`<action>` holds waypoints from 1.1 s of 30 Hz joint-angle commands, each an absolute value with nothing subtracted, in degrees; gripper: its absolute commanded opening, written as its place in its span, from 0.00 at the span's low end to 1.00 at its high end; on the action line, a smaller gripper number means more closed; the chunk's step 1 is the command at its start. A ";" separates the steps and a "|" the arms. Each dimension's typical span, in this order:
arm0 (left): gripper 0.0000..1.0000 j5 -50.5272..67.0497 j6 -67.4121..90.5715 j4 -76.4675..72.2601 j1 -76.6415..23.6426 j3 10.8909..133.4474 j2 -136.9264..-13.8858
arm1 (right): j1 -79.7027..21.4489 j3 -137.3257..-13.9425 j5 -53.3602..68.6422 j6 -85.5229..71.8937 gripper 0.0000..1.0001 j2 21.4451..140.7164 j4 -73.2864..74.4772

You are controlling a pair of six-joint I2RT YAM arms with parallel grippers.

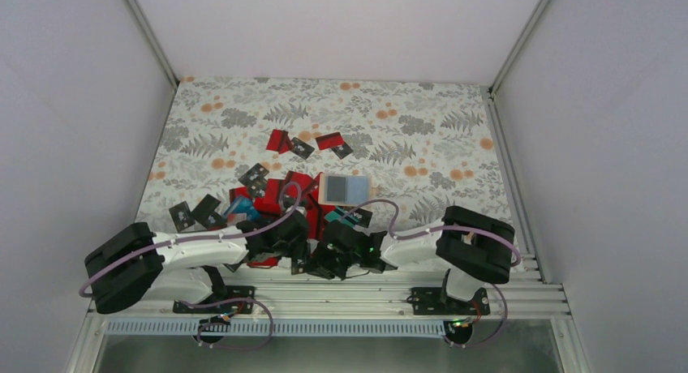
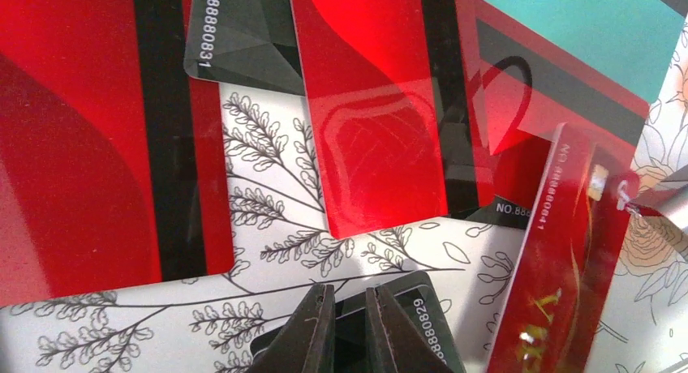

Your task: Put the credit cards into the card holder

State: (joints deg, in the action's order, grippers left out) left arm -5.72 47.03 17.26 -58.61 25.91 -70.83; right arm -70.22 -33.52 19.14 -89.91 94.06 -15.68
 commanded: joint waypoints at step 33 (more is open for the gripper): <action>0.32 -11.28 32.91 33.56 -45.54 54.10 -59.60 | -47.43 -49.42 23.03 -43.38 0.04 76.89 4.61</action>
